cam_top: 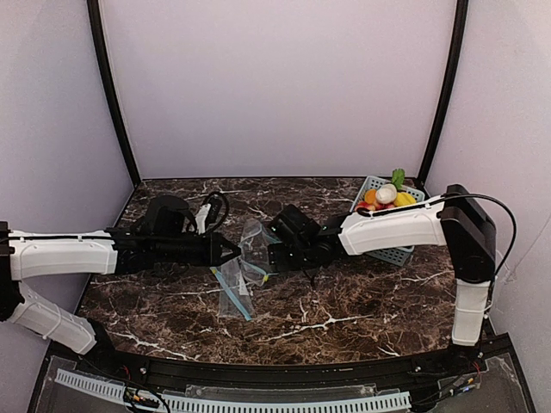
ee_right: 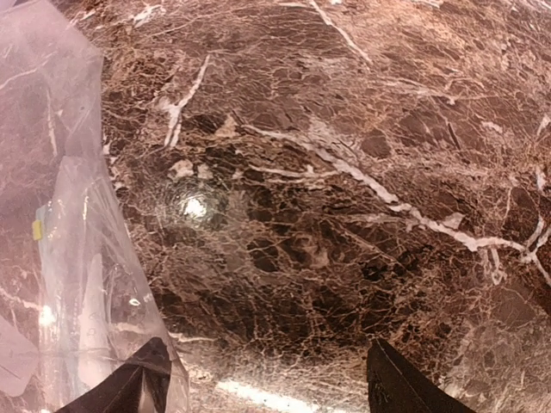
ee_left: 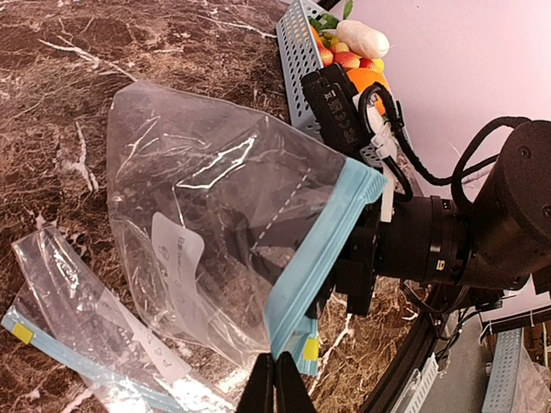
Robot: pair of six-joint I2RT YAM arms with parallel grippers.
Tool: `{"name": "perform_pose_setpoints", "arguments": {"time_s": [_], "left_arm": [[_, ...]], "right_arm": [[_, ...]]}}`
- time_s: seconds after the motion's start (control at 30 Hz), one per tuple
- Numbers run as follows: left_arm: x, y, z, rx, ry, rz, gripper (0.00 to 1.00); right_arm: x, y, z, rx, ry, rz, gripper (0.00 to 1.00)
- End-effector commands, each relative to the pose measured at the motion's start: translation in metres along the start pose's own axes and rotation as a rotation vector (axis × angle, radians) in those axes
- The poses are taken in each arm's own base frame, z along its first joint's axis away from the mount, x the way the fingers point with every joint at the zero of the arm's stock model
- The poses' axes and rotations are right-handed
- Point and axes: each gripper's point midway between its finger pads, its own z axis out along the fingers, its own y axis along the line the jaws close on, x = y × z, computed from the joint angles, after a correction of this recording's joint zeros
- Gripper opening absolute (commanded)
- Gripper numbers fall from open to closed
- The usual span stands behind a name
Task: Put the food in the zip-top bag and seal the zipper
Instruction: Open the zipper food storage bag at the center of the board.
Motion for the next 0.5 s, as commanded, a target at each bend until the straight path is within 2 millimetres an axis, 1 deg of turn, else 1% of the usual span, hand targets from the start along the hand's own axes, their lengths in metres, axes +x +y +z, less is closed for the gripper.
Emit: {"name": "perform_pose_setpoints", "arguments": {"time_s": [0.0,0.1,0.23,0.27,0.3,0.33,0.37,0.4,0.47], "left_arm": [[-0.004,0.008,-0.014,-0.087,-0.002,0.047,0.01],[-0.006,0.009,-0.019,-0.112,-0.003,0.065,0.01],[-0.009,0.003,-0.02,-0.093,0.001,0.082,0.01],[-0.006,0.002,-0.017,-0.081,0.017,0.082,0.01],[-0.008,-0.002,-0.016,-0.069,0.02,0.088,0.01],[-0.005,-0.003,-0.012,-0.053,0.043,0.089,0.01],[-0.007,-0.007,-0.01,-0.04,0.047,0.091,0.01],[-0.003,-0.009,-0.006,-0.024,0.072,0.094,0.01],[-0.001,-0.012,0.0,-0.006,0.105,0.111,0.01]], "right_arm": [[0.006,-0.03,0.0,0.078,0.016,0.029,0.78],[0.005,-0.038,-0.001,0.09,0.017,0.04,0.79],[0.002,-0.036,-0.004,0.075,0.016,0.024,0.8],[0.001,-0.032,-0.004,0.061,0.017,0.01,0.8],[-0.002,-0.027,-0.005,0.038,0.013,-0.005,0.8],[-0.004,-0.021,-0.007,0.009,0.009,-0.024,0.81],[-0.006,-0.014,-0.01,-0.024,0.002,-0.045,0.82],[-0.008,-0.006,-0.013,-0.061,-0.004,-0.069,0.82],[-0.015,0.008,-0.024,-0.122,-0.033,-0.102,0.84]]}}
